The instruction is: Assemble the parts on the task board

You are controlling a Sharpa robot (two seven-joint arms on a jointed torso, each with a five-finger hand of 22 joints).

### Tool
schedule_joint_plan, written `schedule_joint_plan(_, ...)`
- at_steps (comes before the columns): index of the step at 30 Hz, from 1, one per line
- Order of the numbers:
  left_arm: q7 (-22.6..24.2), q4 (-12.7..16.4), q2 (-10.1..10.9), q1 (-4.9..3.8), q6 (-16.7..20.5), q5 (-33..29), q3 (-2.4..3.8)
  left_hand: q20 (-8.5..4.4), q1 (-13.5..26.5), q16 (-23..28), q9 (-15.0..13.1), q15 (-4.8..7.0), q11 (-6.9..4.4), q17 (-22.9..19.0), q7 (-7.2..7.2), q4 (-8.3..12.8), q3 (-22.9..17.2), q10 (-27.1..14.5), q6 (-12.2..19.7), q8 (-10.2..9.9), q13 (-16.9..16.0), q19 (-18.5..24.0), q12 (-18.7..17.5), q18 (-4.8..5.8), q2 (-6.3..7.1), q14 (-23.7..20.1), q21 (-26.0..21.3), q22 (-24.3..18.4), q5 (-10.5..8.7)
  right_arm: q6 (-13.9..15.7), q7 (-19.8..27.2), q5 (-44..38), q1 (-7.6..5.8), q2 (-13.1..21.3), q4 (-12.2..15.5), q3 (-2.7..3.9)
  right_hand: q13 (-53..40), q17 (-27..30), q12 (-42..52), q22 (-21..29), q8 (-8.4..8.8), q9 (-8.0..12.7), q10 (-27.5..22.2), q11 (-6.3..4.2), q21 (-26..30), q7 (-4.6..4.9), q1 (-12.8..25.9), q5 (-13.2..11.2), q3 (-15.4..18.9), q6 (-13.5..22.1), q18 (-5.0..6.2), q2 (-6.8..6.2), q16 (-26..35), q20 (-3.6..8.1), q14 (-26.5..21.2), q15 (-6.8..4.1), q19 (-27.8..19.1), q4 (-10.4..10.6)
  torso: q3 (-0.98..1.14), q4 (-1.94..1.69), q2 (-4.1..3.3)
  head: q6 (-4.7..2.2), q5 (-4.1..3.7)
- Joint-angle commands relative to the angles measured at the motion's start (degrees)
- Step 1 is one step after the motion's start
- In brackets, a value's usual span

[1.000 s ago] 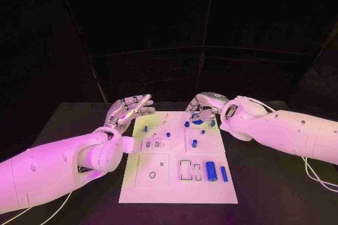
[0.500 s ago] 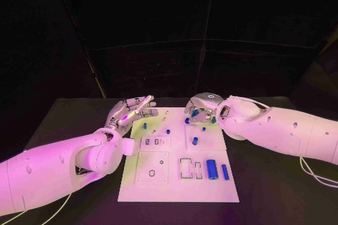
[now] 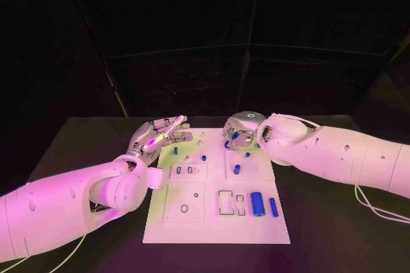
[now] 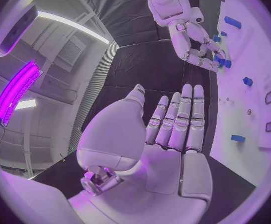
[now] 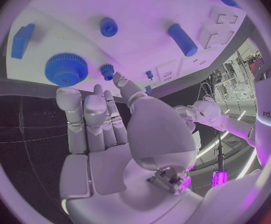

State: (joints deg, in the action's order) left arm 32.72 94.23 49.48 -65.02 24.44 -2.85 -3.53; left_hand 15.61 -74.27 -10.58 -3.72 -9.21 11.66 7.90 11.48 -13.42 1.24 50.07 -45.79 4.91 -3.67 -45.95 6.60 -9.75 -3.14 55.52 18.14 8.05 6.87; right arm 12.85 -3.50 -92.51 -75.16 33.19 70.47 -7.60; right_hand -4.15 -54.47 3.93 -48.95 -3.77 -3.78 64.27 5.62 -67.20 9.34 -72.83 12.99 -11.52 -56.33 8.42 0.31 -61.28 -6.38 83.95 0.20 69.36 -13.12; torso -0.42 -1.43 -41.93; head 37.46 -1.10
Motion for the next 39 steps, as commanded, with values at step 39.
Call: schedule_joint_plan(39,0.13,-0.36,0.18,-0.06,-1.41,-0.06,0.04,-0.07,-0.67,0.57,0.05,-0.1,0.16,0.07,2.63,0.41,0.05,0.21,-0.36,0.11,0.08,-0.69,-0.48,-0.76,-0.16,0.17,0.17,-0.12,0.03,-4.23,1.38,-0.51,-0.01,-1.66,-3.02,-0.03,-0.25,-7.14,0.94,-9.98,-1.06,-0.56,4.45,-0.68,-7.52,-0.34,-1.34,-2.14,-7.76,-4.6,-2.22,1.44,-8.14,0.12,2.0,-0.19,3.77,0.83,0.12,-0.4,-0.59,0.91,-0.09)
